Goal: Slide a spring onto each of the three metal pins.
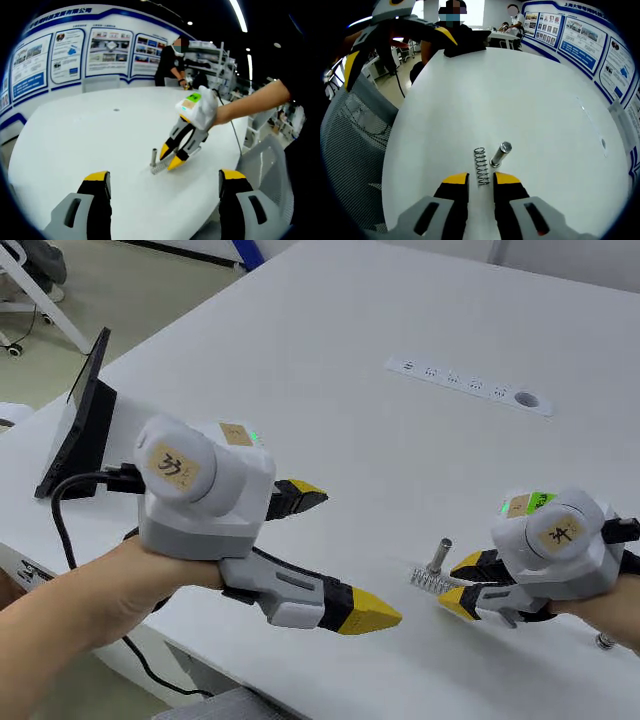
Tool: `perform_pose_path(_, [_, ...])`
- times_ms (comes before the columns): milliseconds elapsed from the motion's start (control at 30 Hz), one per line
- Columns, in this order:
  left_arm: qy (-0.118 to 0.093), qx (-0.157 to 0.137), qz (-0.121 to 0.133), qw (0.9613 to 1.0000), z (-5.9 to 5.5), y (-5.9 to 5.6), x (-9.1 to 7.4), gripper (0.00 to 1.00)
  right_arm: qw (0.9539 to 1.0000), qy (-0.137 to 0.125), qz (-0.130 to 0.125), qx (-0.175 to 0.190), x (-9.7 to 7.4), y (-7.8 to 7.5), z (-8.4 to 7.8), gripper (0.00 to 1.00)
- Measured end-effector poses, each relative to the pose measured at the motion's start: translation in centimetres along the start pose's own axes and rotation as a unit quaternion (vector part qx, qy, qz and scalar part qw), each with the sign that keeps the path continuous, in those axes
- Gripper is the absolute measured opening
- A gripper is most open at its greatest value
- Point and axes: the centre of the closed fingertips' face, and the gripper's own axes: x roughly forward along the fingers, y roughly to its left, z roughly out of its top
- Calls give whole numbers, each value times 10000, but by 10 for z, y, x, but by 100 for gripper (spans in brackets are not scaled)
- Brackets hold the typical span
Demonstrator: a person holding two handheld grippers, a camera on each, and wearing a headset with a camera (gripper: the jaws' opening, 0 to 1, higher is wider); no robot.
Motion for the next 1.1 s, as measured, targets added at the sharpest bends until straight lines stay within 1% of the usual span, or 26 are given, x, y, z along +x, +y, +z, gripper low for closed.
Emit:
perform_pose_path(100, [-2, -17, -9, 10000, -1, 0, 1, 91, 10000, 60, -16, 10, 2, -3, -3, 18])
perform_pose_path(133, [-2, -13, -6, 10000, -1, 0, 1, 91, 10000, 86, 22, 45, 3, -3, -4, 17])
perform_pose_path(367, [-35, -24, -4, 10000, 1, 1, 4, 90, 9998, 113, 115, 103, 6, -2, -7, 16])
perform_pose_path(433, [-37, -30, -10, 10000, 1, 0, 4, 90, 9998, 157, 127, 87, 7, -3, -10, 16])
perform_pose_path(467, [-32, -26, -15, 10000, 1, 0, 5, 90, 9997, 116, 164, 134, 6, -3, -8, 15])
perform_pose_path(533, [-18, -22, -27, 10000, 1, -1, 5, 89, 9996, 126, 185, 147, 7, -2, -8, 15])
perform_pose_path(633, [-3, -32, -43, 10000, -1, -2, 6, 89, 9991, 109, 312, 251, 7, 1, -9, 12])
perform_pose_path(733, [31, -43, -62, 10000, -2, -3, 8, 89, 9989, 84, 320, 321, 7, 0, -9, 12])
perform_pose_path(967, [30, -60, -86, 9999, -1, -6, 7, 87, 9993, 115, 273, 224, 6, 1, -9, 11])
perform_pose_path(1033, [12, -97, -136, 9999, 0, -9, 7, 84, 9993, 117, 313, 196, 6, 3, -9, 11])
perform_pose_path(1100, [4, -110, -170, 9998, 0, -13, 8, 85, 9991, 71, 359, 202, 3, 7, -6, 11])
